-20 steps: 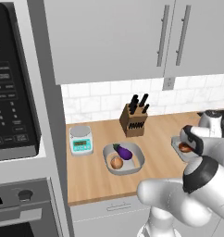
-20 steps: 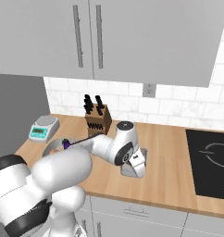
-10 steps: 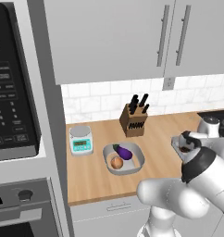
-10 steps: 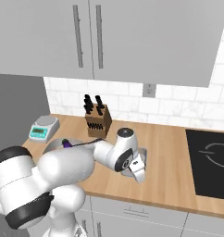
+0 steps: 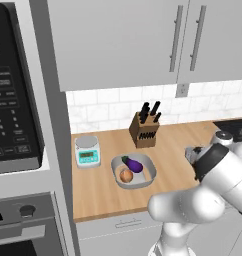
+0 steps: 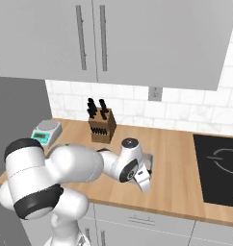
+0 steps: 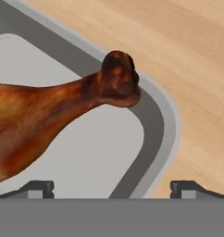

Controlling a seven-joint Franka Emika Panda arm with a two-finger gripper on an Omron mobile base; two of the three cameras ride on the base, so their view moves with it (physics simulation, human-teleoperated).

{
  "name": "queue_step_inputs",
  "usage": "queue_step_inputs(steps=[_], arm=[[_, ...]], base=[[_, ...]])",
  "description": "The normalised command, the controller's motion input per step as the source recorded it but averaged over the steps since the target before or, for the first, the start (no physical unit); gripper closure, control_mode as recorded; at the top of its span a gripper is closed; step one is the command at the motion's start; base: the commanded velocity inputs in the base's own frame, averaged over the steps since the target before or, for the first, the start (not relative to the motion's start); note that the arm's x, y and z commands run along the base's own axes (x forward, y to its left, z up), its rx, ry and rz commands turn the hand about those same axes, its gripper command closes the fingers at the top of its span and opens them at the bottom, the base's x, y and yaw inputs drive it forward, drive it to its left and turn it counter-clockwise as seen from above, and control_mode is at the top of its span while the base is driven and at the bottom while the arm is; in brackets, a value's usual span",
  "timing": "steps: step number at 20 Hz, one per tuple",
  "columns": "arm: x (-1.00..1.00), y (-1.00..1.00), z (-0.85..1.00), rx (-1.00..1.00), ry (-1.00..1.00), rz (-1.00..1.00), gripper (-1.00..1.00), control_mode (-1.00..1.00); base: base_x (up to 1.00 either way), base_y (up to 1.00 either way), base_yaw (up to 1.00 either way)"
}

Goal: Take the meat container that has the chicken drumstick and place it on the second highest rack of the freezer. Then take the vegetable container that has the onion and eggplant and place it on the highest rack of the freezer.

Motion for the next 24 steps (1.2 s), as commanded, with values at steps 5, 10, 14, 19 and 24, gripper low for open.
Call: queue_step_inputs(steps=[5, 10, 14, 19, 24], arm=[[0.27, 0.00, -0.14, 0.00, 0.00, 0.00, -1.00, -1.00], [0.26, -0.13, 0.00, 0.06, 0.02, 0.00, -1.00, -1.00], [0.06, -0.09, 0.00, 0.04, 0.06, 0.00, -1.00, -1.00], [0.10, -0.14, 0.00, 0.06, 0.10, -0.06, -1.00, -1.00], [0.08, 0.00, -0.26, 0.00, 0.02, 0.00, 1.00, -1.00]], base=[[0.00, 0.00, 0.00], [0.00, 0.00, 0.00], [0.00, 0.00, 0.00], [0.00, 0.00, 0.00], [0.00, 0.00, 0.00]])
